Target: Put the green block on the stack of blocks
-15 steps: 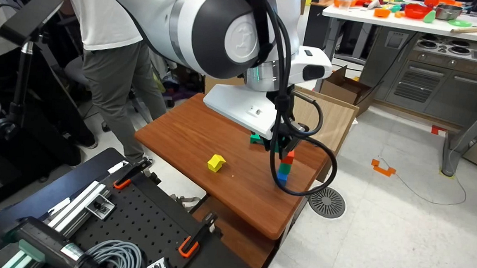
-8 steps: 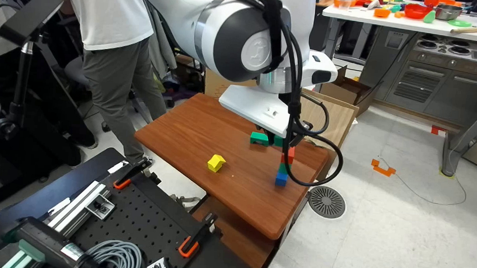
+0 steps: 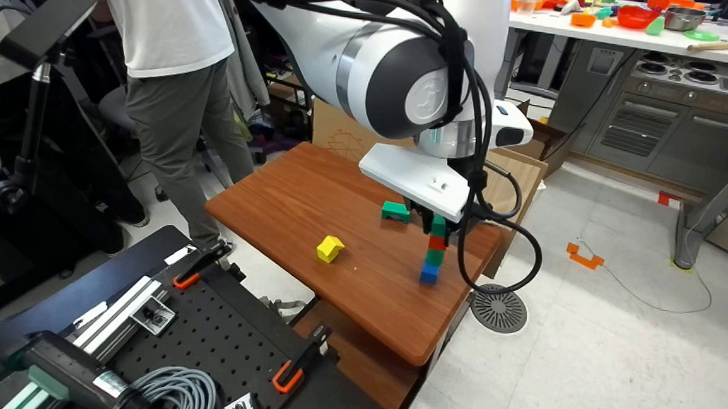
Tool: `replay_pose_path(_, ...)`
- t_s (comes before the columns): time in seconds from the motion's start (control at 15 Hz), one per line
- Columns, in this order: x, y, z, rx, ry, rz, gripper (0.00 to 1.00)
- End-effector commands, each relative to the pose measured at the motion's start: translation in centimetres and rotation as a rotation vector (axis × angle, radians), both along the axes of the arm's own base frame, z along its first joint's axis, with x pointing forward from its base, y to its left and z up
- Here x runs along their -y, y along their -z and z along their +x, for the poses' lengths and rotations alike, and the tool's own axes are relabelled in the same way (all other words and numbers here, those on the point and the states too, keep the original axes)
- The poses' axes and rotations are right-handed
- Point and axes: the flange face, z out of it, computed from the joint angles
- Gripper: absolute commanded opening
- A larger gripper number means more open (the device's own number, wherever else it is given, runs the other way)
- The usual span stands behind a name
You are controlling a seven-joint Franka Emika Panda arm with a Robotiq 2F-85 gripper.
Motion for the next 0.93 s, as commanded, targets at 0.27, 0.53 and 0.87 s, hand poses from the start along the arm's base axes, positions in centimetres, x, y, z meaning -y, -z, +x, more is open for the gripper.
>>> replay_pose_path(0.27, 0.33, -0.29, 1.62, -0.020, -0.034, 0.014, 0.13)
replay_pose_path(0.53, -0.15, -0.16, 1.78, -0.031, -0.050, 0.033, 0.13)
replay_pose_path(0.87, -0.40, -0.24, 1.87, -0.053, -0.061, 0.042, 0.13)
